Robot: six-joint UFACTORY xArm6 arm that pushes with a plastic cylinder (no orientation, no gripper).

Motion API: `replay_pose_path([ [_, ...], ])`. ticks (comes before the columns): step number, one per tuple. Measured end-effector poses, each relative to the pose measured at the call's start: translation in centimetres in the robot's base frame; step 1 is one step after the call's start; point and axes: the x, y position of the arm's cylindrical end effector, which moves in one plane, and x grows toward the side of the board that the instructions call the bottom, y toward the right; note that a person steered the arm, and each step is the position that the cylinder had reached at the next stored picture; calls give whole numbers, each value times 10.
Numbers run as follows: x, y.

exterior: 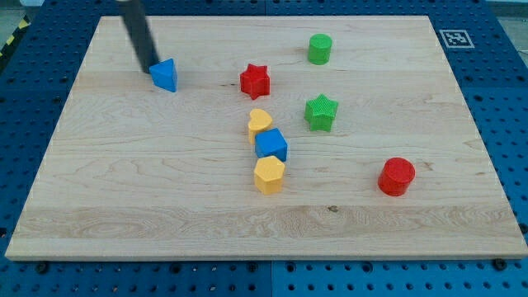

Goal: Push the blue triangle towards the center

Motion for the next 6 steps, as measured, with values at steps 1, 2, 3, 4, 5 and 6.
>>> replay_pose_path([
  [1, 44, 80],
  [2, 45, 95],
  [3, 22, 48],
  [4, 18, -3],
  [5, 53, -13],
  [6, 63, 32],
])
